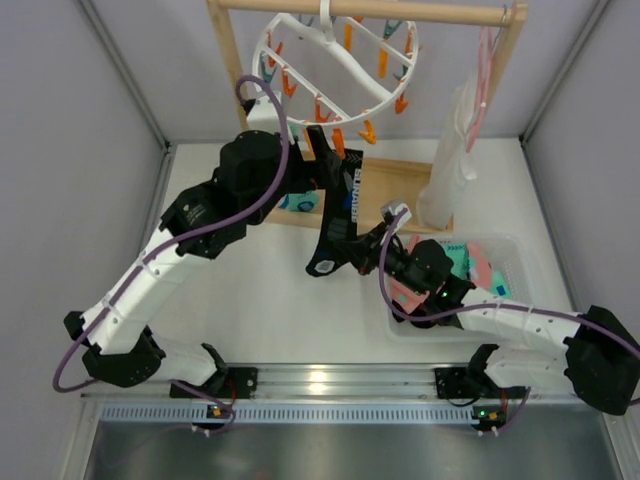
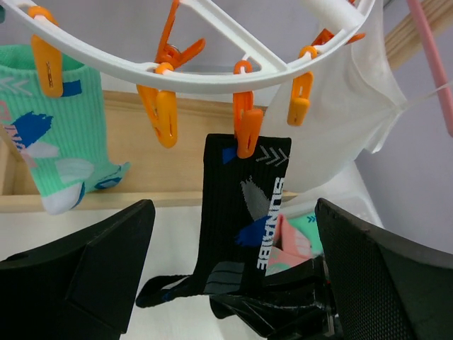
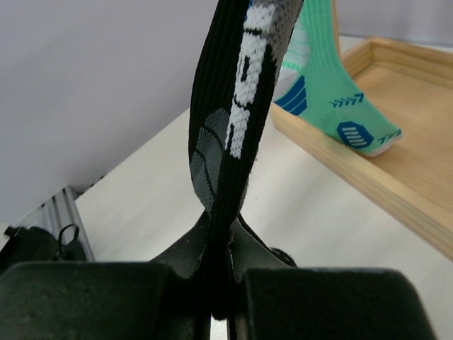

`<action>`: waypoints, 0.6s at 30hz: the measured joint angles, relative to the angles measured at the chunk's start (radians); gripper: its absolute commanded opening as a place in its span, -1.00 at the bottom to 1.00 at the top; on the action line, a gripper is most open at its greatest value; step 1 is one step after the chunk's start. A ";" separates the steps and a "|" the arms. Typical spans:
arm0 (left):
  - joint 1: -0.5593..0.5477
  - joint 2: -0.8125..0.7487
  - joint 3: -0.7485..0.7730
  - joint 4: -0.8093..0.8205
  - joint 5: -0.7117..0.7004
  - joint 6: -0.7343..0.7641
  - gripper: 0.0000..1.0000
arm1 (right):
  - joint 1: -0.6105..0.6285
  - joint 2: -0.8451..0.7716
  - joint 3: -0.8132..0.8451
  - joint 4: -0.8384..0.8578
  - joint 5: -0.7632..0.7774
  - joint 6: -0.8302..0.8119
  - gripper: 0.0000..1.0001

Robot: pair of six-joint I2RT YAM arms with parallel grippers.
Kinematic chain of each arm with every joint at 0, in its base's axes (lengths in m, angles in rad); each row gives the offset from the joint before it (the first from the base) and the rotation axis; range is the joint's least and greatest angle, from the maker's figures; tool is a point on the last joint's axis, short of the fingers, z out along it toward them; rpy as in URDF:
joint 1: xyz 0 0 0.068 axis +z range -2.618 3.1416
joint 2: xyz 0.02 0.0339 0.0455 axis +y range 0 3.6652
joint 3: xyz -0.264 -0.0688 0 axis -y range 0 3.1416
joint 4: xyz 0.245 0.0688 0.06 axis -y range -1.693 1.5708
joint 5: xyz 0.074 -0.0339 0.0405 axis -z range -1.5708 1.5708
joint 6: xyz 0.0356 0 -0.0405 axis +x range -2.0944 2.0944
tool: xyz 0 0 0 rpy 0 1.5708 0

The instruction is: Remove the socks clipped to the hanger

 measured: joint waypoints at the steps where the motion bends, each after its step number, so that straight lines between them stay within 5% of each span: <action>1: -0.023 0.014 0.002 0.000 -0.039 0.012 0.97 | 0.015 0.011 0.008 -0.006 0.031 -0.010 -1.00; 18: -0.102 0.138 0.081 0.000 -0.495 0.190 0.97 | 0.247 0.317 0.299 -0.071 0.369 -0.301 -1.00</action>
